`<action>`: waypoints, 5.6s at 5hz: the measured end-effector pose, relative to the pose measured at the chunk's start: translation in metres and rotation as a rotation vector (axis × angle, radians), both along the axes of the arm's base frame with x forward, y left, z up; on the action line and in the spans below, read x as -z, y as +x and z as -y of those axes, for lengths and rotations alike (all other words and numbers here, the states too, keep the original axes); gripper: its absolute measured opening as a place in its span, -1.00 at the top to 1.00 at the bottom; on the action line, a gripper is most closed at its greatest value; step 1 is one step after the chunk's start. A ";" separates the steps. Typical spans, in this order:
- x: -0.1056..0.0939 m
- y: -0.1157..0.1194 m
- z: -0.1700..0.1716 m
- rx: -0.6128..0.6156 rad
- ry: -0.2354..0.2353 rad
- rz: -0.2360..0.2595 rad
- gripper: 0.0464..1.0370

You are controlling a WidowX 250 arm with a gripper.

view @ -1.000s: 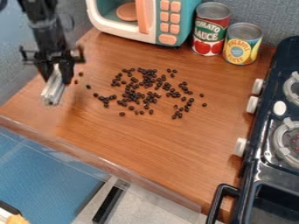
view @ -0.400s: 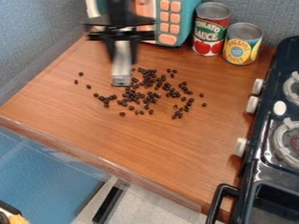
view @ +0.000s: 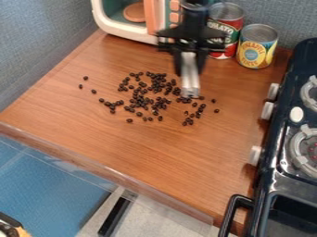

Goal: Sweep into pile

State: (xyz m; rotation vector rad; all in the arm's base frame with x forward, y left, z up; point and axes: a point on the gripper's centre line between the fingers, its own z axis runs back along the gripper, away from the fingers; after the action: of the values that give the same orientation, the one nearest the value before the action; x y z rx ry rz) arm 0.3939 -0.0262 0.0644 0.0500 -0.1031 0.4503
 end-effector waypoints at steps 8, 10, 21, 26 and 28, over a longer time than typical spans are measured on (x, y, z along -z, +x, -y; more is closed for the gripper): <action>0.050 0.029 0.048 -0.069 -0.037 -0.022 0.31; 0.055 0.020 0.032 -0.076 -0.038 -0.015 0.31; 0.058 -0.033 -0.158 -0.434 -0.107 0.005 0.31; 0.034 -0.030 -0.135 -0.597 -0.308 -0.087 0.31; 0.017 -0.018 -0.068 -0.480 -0.331 -0.076 0.31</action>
State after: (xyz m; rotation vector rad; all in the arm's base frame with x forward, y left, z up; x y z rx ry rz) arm 0.3757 0.0420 0.0469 -0.2385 0.0617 0.9387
